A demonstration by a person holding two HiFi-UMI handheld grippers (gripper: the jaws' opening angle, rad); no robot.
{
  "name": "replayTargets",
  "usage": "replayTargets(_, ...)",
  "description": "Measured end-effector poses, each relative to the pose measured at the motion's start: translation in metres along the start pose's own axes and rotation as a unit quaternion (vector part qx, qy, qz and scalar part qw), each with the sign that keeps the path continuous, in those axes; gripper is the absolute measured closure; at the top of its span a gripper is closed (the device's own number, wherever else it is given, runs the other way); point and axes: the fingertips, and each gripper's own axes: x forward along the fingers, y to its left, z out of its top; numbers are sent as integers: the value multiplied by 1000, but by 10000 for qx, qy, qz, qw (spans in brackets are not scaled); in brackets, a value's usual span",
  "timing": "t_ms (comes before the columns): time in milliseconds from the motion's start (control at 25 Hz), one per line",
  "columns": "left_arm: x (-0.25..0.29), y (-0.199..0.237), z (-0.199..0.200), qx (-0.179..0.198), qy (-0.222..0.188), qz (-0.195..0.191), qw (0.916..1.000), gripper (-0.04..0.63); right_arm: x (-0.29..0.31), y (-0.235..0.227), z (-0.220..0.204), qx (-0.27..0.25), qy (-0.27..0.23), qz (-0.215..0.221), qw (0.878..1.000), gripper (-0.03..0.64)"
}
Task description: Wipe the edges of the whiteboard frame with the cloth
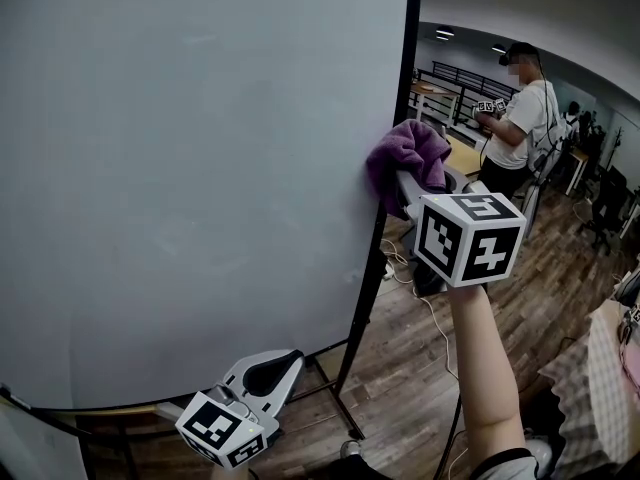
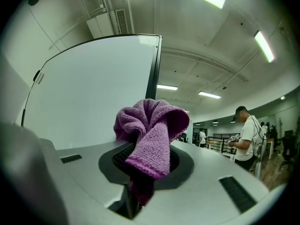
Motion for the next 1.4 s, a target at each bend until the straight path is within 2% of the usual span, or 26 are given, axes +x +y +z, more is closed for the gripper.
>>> replayTargets(1400,-11,-17,-22,-162,164,12,9997,578,-12,11,-109,186,842,-145,9962,552)
